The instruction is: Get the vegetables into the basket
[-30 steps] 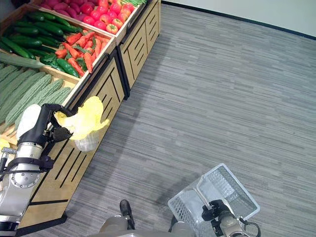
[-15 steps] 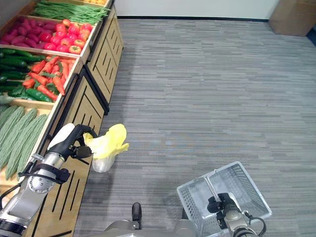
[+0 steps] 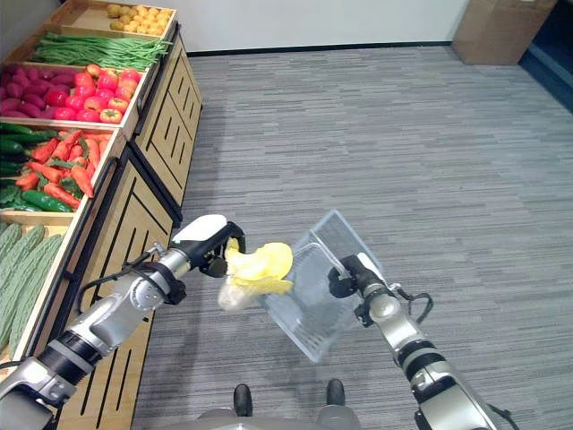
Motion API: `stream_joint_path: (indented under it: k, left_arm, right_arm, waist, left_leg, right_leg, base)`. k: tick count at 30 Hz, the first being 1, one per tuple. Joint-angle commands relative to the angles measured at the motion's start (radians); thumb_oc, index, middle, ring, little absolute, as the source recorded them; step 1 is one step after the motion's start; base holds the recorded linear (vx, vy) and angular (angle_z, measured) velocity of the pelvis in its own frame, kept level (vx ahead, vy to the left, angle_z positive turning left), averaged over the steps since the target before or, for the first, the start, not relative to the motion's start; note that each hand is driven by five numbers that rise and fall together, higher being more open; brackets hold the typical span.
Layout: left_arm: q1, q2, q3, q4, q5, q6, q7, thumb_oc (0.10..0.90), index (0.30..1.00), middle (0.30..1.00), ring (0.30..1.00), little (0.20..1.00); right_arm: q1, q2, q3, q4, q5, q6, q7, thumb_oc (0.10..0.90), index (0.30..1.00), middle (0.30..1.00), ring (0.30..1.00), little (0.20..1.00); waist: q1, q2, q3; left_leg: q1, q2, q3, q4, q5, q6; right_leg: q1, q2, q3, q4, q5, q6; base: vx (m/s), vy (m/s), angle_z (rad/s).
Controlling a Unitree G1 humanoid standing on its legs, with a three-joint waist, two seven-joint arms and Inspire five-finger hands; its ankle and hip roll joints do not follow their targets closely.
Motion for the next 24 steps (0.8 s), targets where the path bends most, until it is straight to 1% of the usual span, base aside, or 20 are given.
stream_joint_path:
  k: [1,2,6,8,11,13,17,19,20,24]
  left_arm:
    - [-0.104,-0.002,0.023,0.052,0.039,-0.037,0.032,0.400,0.300,0.300,0.300,0.300]
    - [-0.131,-0.048,-0.017,0.105,0.052,-0.033,0.033,0.400,0.300,0.300,0.300,0.300]
    - [-0.175,-0.172,-0.094,0.281,0.083,-0.018,0.037,0.400,0.300,0.300,0.300,0.300]
    - [-0.200,-0.256,-0.128,0.424,0.100,-0.004,0.054,0.400,0.300,0.300,0.300,0.300]
    - [-0.228,-0.351,-0.154,0.605,0.135,0.019,0.070,0.400,0.300,0.300,0.300,0.300]
    - [-0.243,-0.402,-0.162,0.691,0.158,0.031,0.077,0.400,0.300,0.300,0.300,0.300]
    - [-0.253,-0.430,-0.170,0.718,0.163,0.032,0.076,0.400,0.300,0.300,0.300,0.300]
    - [-0.253,-0.430,-0.170,0.719,0.163,0.032,0.076,0.400,0.300,0.300,0.300,0.300]
    - [-0.260,-0.452,-0.181,0.750,0.171,0.030,0.076,0.400,0.300,0.300,0.300,0.300]
    - [-0.257,-0.467,-0.187,0.780,0.176,0.034,0.073,0.400,0.300,0.300,0.300,0.300]
  right_arm:
    - [-0.092,-0.036,-0.013,-0.078,0.015,-0.078,-0.038,0.400,0.300,0.300,0.300,0.300]
    - [-0.109,-0.020,0.005,-0.088,0.016,-0.080,-0.043,0.400,0.300,0.300,0.300,0.300]
    - [-0.123,-0.008,0.039,-0.167,0.027,-0.089,-0.043,0.400,0.300,0.300,0.300,0.300]
    - [-0.133,-0.012,0.065,-0.226,0.026,-0.095,-0.040,0.400,0.300,0.300,0.300,0.300]
    - [-0.105,-0.020,0.103,-0.331,0.059,-0.110,-0.006,0.400,0.300,0.300,0.300,0.300]
    - [-0.068,-0.037,0.139,-0.420,0.076,-0.119,0.033,0.400,0.300,0.300,0.300,0.300]
    - [-0.044,-0.049,0.180,-0.496,0.089,-0.125,0.079,0.400,0.300,0.300,0.300,0.300]
    - [-0.043,-0.049,0.180,-0.496,0.089,-0.125,0.079,0.400,0.300,0.300,0.300,0.300]
    - [-0.064,-0.073,0.237,-0.562,0.059,-0.133,0.127,0.400,0.300,0.300,0.300,0.300]
    - [-0.060,-0.067,0.258,-0.536,0.069,-0.126,0.144,0.400,0.300,0.300,0.300,0.300]
  waist:
    - [0.025,-0.021,-0.022]
    - [0.021,-0.012,-0.025]
    - [0.001,0.006,-0.029]
    - [-0.013,0.011,-0.029]
    - [-0.037,0.010,-0.027]
    - [-0.051,0.003,-0.029]
    - [-0.057,0.000,-0.028]
    - [-0.057,0.000,-0.028]
    - [-0.060,-0.002,-0.026]
    - [-0.062,0.000,-0.028]
  left_leg:
    - [0.029,0.022,0.023,0.087,-0.128,-0.030]
    - [0.027,0.025,0.025,0.077,-0.116,-0.035]
    - [0.022,0.034,0.025,0.060,-0.093,-0.047]
    - [0.021,0.043,0.028,0.057,-0.086,-0.054]
    - [0.023,0.060,0.042,0.053,-0.076,-0.062]
    - [0.026,0.072,0.050,0.045,-0.068,-0.069]
    - [0.028,0.077,0.053,0.042,-0.063,-0.074]
    - [0.028,0.077,0.053,0.042,-0.063,-0.074]
    - [0.030,0.075,0.052,0.034,-0.062,-0.074]
    - [0.037,0.066,0.048,0.026,-0.064,-0.071]
  right_leg:
    - [-0.054,-0.004,-0.039,0.049,-0.031,0.012]
    - [-0.054,0.000,-0.040,0.043,-0.030,0.011]
    - [-0.051,0.008,-0.047,0.029,-0.030,0.006]
    - [-0.052,0.015,-0.048,0.026,-0.030,0.000]
    - [-0.051,0.029,-0.043,0.021,-0.033,-0.007]
    - [-0.052,0.041,-0.041,0.018,-0.035,-0.011]
    - [-0.049,0.046,-0.044,0.015,-0.036,-0.013]
    - [-0.049,0.046,-0.044,0.015,-0.036,-0.013]
    - [-0.044,0.043,-0.048,0.015,-0.038,-0.013]
    - [-0.037,0.035,-0.052,0.016,-0.038,-0.011]
  base:
    - [0.00,-0.034,-0.04]
    - [0.00,-0.041,-0.04]
    - [0.01,-0.051,-0.01]
    - [0.02,-0.064,-0.06]
    - [0.02,-0.053,-0.11]
    - [0.02,-0.062,-0.13]
    - [0.01,-0.026,-0.07]
    - [0.00,0.000,0.00]
    - [0.03,0.002,0.01]
    - [0.02,0.010,0.03]
